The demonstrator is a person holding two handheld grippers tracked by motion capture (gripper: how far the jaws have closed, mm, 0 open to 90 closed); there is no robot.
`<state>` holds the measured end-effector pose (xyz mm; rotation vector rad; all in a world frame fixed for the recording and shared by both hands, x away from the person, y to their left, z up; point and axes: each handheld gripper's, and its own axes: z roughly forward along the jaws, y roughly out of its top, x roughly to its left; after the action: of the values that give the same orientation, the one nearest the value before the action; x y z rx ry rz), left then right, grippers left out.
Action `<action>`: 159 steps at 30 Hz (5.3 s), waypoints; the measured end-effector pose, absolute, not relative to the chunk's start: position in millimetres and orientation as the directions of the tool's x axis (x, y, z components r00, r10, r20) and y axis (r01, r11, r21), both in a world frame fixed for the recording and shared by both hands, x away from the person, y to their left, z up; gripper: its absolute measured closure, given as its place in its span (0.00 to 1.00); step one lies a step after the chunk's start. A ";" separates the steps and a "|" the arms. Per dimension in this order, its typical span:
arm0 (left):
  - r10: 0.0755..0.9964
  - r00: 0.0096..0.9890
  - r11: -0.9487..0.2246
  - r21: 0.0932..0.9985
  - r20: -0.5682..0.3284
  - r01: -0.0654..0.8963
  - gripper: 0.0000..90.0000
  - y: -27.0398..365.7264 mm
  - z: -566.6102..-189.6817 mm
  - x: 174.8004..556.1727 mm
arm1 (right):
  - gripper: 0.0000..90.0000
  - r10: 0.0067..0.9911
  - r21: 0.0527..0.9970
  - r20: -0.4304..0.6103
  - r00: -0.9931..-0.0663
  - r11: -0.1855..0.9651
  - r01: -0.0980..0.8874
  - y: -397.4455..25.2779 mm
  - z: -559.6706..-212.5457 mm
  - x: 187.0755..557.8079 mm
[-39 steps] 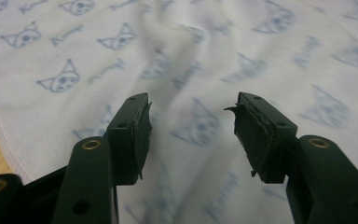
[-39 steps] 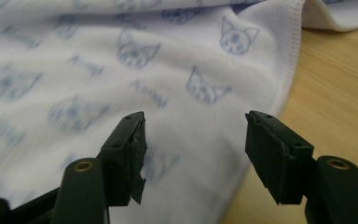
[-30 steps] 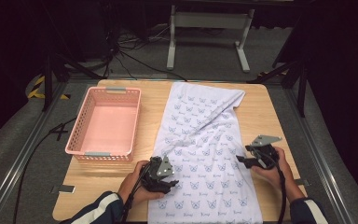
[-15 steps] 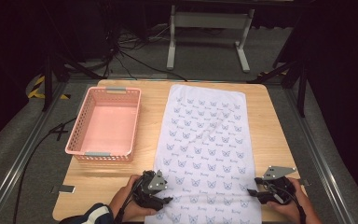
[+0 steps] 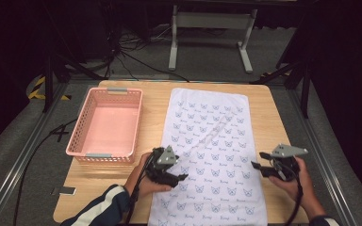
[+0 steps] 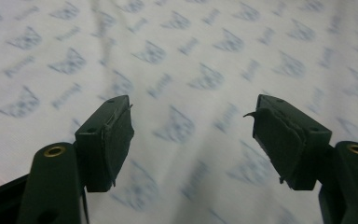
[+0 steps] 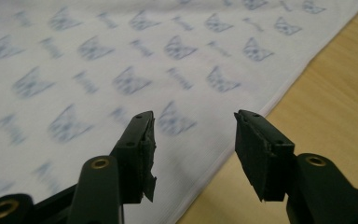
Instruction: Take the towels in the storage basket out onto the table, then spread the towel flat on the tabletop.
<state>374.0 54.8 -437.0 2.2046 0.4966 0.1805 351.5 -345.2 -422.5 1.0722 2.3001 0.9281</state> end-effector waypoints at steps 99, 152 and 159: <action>0.784 0.621 -0.437 0.683 -0.030 0.585 0.96 28.4 -459.0 542.5 | 0.95 0.954 0.688 0.029 -0.299 0.198 0.698 -349.3 -450.0 529.0; 0.427 0.897 -0.752 0.595 0.113 0.283 0.94 52.0 -453.2 370.4 | 0.95 0.650 0.627 -0.050 -0.758 0.611 0.483 -328.9 -448.5 316.9; 0.531 0.834 -0.710 0.615 0.148 0.343 0.94 38.5 -454.6 418.3 | 0.95 0.696 0.630 -0.123 -0.707 0.605 0.486 -323.6 -448.3 375.5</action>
<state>418.3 38.5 -454.6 2.4234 0.6382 0.4236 375.5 -323.6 -448.3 0.9515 2.4771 0.8172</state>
